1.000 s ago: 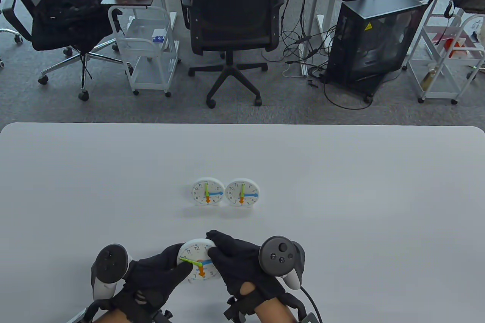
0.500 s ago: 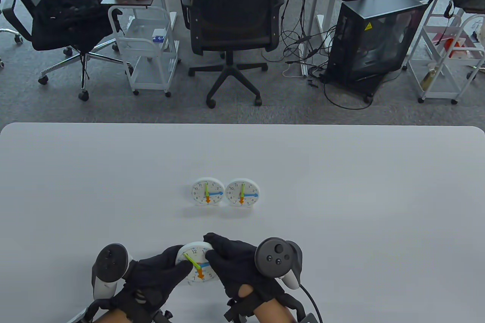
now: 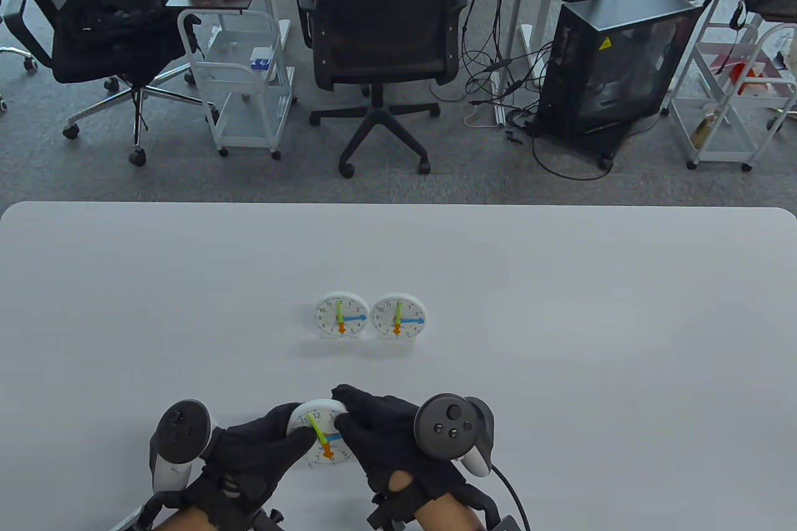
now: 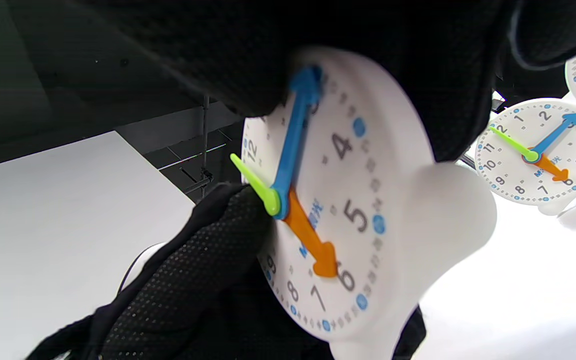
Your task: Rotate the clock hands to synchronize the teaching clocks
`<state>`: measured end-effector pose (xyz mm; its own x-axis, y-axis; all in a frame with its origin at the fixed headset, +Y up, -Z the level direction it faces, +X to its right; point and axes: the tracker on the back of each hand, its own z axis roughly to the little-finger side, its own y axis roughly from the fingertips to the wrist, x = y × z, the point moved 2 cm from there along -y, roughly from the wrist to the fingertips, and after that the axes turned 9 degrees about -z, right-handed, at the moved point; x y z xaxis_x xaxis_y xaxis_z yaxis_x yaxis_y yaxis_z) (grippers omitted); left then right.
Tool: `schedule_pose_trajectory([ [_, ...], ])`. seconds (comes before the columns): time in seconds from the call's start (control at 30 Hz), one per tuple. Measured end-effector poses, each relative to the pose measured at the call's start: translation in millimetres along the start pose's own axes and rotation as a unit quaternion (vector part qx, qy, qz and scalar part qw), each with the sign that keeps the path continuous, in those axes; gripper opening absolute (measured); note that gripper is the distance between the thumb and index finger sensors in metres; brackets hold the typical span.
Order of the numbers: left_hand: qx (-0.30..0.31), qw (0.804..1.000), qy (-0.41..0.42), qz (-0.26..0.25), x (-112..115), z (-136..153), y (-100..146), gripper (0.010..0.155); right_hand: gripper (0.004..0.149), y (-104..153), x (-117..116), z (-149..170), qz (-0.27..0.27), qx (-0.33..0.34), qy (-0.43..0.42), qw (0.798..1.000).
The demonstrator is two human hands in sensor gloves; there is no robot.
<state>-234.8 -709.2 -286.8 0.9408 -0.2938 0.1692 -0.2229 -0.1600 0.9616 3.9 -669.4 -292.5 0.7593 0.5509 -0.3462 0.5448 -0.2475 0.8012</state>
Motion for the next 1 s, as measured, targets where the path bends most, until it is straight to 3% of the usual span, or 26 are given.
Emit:
schedule_pose_trajectory([
  [0.43,0.002,1.000,-0.003,-0.011,-1.8,0.7,-0.1,0.059,0.054,0.5,-1.6,-2.8,0.010,0.002,0.010,1.000],
  [0.67,0.030,0.999,-0.027,-0.017,-1.5,-6.3,1.6,0.054,0.051,0.4,6.3,1.7,-0.016,-0.024,0.018,0.999],
  [0.77,0.021,0.999,-0.033,-0.016,-2.0,-4.6,2.1,0.061,0.051,-0.4,10.1,4.2,-0.026,-0.017,0.019,0.999],
  [0.87,0.007,0.999,-0.038,-0.029,-5.6,-1.9,3.1,0.073,0.051,2.0,23.3,12.8,0.003,-0.027,0.049,0.998],
  [1.0,0.005,0.999,-0.036,-0.036,-9.1,-0.5,2.2,0.073,0.053,9.6,46.5,29.0,0.066,-0.061,0.060,0.994],
])
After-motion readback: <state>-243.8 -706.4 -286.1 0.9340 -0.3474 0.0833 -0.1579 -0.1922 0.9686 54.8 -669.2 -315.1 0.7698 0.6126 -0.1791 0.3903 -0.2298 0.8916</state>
